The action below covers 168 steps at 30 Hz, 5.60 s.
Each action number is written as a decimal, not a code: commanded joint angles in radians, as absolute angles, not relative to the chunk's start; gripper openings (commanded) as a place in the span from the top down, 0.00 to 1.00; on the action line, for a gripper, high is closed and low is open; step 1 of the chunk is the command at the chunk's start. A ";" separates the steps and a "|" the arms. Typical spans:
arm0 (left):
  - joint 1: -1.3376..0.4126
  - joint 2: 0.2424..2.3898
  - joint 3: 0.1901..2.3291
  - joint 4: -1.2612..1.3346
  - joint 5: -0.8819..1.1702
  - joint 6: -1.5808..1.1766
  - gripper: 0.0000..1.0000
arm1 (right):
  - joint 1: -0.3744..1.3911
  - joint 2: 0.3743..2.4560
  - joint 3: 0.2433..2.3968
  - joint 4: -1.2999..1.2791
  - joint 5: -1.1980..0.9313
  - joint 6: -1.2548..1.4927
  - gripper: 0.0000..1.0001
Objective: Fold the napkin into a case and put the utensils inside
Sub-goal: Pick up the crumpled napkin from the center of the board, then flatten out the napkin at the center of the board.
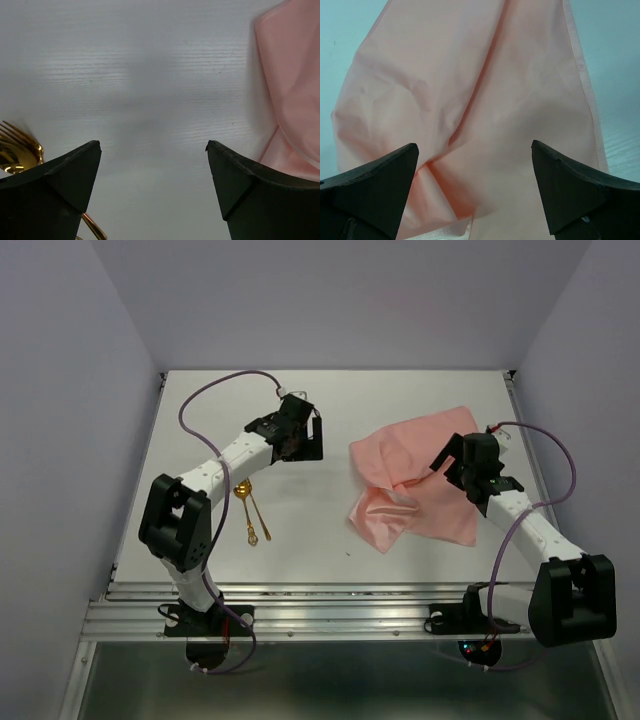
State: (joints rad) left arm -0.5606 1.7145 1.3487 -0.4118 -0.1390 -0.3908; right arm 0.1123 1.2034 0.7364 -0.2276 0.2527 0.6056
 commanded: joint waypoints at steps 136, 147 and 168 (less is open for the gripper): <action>-0.494 1.974 1.391 -0.293 0.089 -0.523 0.44 | 0.289 1.692 0.840 -0.178 -0.023 0.722 0.02; -0.660 2.065 1.525 -0.301 0.094 -0.531 0.39 | 0.172 1.373 0.643 -0.256 0.093 0.710 0.01; -0.657 1.600 1.120 -0.566 -0.293 -0.738 0.39 | 0.172 1.060 0.766 -0.488 0.167 0.575 0.00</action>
State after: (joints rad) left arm -0.6609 1.6726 1.2163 -0.4435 -0.1646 -0.6479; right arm 0.1761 1.0847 0.7677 -0.4683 0.1795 0.5941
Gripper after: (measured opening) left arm 0.615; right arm 0.998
